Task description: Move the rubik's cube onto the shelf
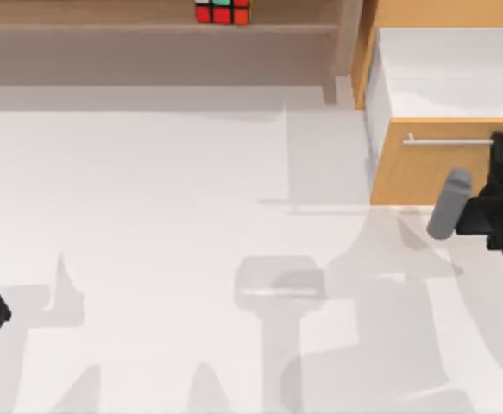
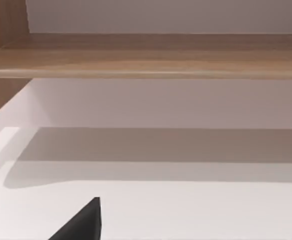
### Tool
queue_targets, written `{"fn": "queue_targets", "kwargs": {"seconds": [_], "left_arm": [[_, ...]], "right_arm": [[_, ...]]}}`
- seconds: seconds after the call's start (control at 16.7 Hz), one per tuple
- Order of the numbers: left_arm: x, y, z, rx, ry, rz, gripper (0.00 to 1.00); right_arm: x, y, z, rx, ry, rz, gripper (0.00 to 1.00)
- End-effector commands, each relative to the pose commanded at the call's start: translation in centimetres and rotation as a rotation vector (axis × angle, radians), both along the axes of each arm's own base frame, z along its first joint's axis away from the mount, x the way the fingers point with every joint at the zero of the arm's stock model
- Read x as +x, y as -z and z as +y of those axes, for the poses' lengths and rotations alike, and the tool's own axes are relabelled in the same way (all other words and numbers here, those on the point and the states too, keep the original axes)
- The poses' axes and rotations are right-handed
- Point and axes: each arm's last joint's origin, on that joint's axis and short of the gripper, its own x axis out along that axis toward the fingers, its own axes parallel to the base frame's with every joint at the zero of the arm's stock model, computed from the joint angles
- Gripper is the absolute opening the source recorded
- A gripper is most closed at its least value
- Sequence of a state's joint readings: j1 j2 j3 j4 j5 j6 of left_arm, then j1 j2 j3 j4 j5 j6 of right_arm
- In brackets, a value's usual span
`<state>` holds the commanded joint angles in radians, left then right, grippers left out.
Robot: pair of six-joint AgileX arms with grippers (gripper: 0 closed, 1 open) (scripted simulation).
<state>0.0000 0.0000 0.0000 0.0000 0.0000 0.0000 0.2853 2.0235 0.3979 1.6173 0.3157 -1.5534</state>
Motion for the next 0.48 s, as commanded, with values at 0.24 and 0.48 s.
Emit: {"fn": "queue_targets", "kwargs": {"seconds": [0.24, 0.48], "left_arm": [[0.0, 0.0, 0.0, 0.0, 0.0, 0.0, 1.0], [0.0, 0.0, 0.0, 0.0, 0.0, 0.0, 1.0]], "right_arm": [[1.8, 0.1, 0.0, -0.002, 0.0, 0.005, 0.0], [3.9, -0.1, -0.1, 0.0, 0.0, -0.001, 0.0]]}}
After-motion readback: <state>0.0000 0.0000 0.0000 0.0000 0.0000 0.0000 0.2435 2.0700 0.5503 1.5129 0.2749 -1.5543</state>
